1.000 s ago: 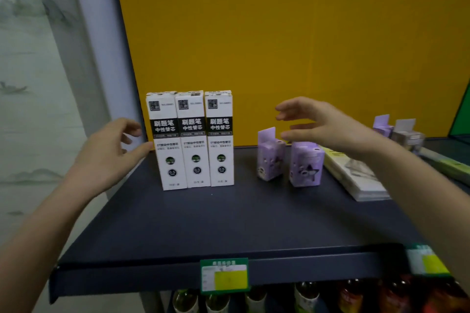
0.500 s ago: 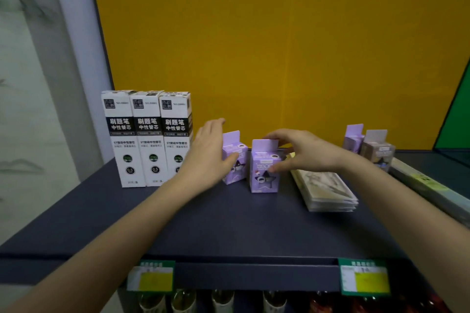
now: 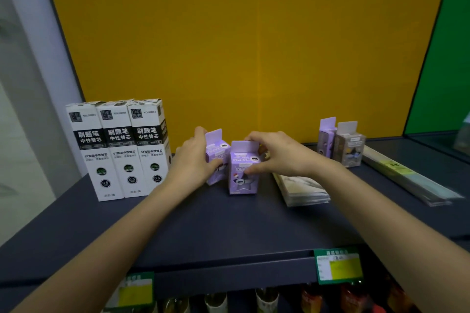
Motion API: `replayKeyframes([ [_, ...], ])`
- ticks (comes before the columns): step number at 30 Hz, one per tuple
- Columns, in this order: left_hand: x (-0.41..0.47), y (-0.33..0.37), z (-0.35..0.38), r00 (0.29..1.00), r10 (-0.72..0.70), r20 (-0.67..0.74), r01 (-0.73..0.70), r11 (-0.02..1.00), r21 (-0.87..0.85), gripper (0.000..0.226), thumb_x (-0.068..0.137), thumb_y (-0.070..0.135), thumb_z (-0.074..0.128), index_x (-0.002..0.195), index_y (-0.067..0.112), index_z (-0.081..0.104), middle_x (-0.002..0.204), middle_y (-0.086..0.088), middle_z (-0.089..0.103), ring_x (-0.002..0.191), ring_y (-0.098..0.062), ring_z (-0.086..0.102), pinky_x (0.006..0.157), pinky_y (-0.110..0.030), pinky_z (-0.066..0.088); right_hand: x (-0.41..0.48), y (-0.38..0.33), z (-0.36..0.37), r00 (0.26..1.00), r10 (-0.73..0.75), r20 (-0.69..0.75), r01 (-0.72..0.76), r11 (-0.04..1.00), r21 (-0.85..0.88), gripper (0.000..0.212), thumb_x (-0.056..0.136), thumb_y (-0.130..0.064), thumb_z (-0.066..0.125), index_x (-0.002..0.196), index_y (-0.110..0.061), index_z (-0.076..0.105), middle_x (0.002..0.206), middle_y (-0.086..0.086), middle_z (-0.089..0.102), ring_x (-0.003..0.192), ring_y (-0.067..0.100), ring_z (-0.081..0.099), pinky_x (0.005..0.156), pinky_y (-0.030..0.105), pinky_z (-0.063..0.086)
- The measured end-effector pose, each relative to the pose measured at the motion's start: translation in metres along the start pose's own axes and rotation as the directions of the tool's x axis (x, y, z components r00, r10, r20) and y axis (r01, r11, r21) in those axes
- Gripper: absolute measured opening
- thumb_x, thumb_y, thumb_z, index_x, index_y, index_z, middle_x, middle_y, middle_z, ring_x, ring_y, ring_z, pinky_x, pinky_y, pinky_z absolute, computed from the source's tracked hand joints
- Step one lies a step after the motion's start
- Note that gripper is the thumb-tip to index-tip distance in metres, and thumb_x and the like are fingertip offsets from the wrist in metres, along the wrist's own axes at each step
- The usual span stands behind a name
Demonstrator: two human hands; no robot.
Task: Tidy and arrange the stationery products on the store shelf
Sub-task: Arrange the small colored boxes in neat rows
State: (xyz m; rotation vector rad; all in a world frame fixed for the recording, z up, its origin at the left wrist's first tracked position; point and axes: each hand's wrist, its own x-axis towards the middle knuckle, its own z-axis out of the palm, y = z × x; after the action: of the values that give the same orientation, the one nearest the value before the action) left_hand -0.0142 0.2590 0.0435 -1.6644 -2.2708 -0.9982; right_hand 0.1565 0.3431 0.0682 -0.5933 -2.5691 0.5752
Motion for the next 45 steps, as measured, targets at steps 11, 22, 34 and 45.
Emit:
replayKeyframes([
  [11,-0.012,0.068,-0.032,0.961,0.214,-0.175,-0.245,0.953,-0.179,0.047,0.064,0.024,0.08,0.097,0.017,0.047,0.09,-0.005,0.066,0.08,-0.031,0.065,0.07,-0.048,0.054,-0.062,0.017,-0.068,0.991,0.026,-0.132,0.003,0.977,0.213,0.036,0.074,-0.018,0.074,0.105,-0.015,0.057,0.099,0.0,0.068,0.079,0.007,0.066,0.071,0.021,0.054],
  [22,0.007,0.217,0.026,0.962,0.263,-0.075,-0.266,0.837,-0.477,0.049,0.046,0.042,0.08,0.082,0.029,0.05,0.084,0.005,0.066,0.074,-0.008,0.059,0.069,-0.043,0.056,-0.162,0.118,-0.193,0.967,0.109,-0.232,-0.064,0.979,0.192,0.037,0.073,-0.021,0.073,0.106,-0.015,0.058,0.104,0.003,0.069,0.088,0.006,0.066,0.07,0.019,0.055],
  [34,0.028,0.36,0.127,0.904,0.422,0.072,-0.317,0.774,-0.549,0.045,0.06,0.02,0.082,0.096,0.011,0.056,0.08,0.008,0.063,0.081,-0.022,0.064,0.073,-0.049,0.057,-0.254,0.223,-0.303,0.906,0.252,-0.34,-0.224,0.967,0.121,0.039,0.071,-0.029,0.072,0.106,-0.018,0.059,0.104,0.001,0.07,0.097,0.017,0.068,0.091,0.044,0.052],
  [45,0.037,0.458,0.208,0.893,0.408,0.19,-0.223,0.767,-0.602,0.044,0.06,0.02,0.081,0.096,0.014,0.057,0.09,0.001,0.068,0.085,-0.026,0.064,0.078,-0.051,0.055,-0.295,0.323,-0.377,0.925,0.258,-0.28,-0.237,0.965,0.109,0.032,0.072,-0.02,0.074,0.1,-0.017,0.059,0.101,0.003,0.071,0.089,0.014,0.069,0.077,0.026,0.053],
])
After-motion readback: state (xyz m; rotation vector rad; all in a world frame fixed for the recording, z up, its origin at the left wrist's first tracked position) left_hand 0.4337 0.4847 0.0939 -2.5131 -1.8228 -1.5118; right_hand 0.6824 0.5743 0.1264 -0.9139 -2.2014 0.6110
